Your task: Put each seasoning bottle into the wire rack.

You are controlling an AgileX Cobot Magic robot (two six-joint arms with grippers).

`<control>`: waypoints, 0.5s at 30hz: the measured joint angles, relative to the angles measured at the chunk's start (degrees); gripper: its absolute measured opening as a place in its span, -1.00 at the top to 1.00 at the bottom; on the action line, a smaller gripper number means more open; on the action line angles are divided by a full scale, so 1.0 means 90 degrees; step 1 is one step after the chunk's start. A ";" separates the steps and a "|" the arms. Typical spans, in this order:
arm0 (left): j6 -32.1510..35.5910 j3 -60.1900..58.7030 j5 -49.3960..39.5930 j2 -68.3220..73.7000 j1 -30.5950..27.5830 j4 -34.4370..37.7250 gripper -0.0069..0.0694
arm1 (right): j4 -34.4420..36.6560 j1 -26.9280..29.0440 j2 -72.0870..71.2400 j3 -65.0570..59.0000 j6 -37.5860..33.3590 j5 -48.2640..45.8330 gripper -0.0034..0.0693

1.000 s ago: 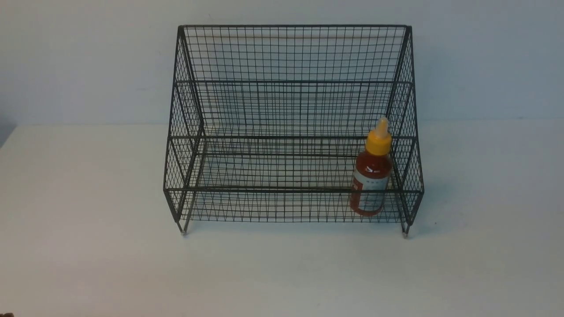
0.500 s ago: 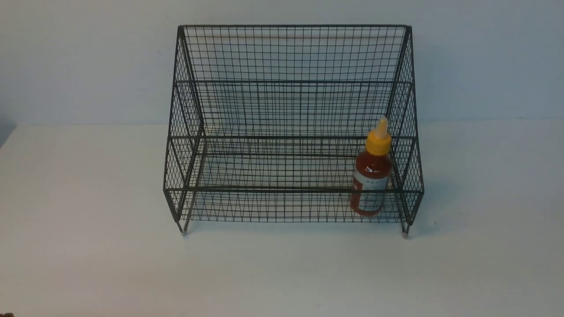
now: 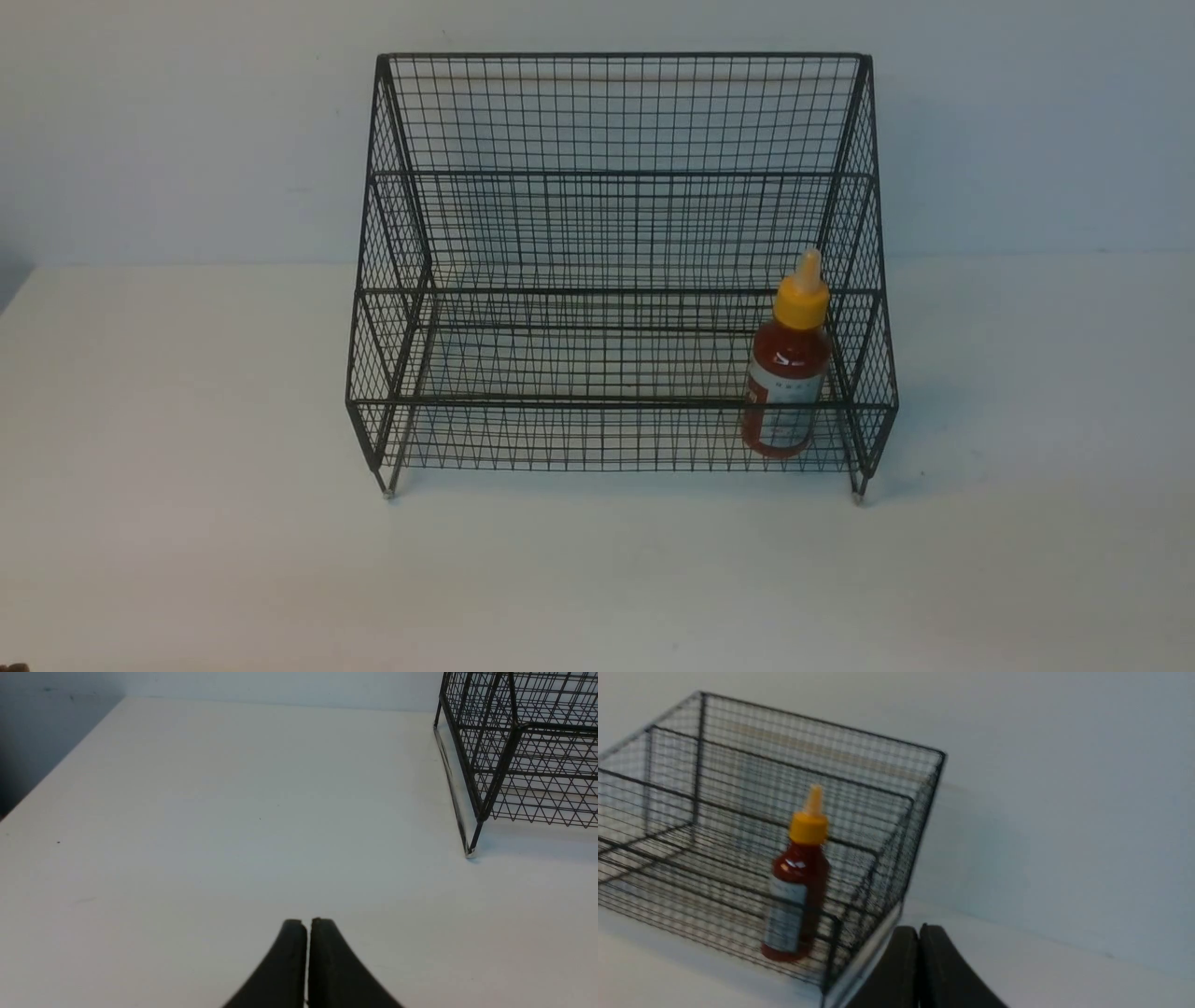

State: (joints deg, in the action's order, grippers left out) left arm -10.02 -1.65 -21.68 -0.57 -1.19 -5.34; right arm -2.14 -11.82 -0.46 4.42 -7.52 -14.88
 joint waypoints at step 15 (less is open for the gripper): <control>0.0000 0.0000 0.0000 0.0000 0.0000 0.0000 0.83 | 0.0006 0.1203 -0.0018 -0.0671 0.0180 -0.0442 0.95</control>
State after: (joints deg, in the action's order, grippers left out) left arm -10.02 -1.65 -21.68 -0.57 -1.19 -5.34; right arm -2.09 -0.98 -0.62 -1.62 -5.90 -18.86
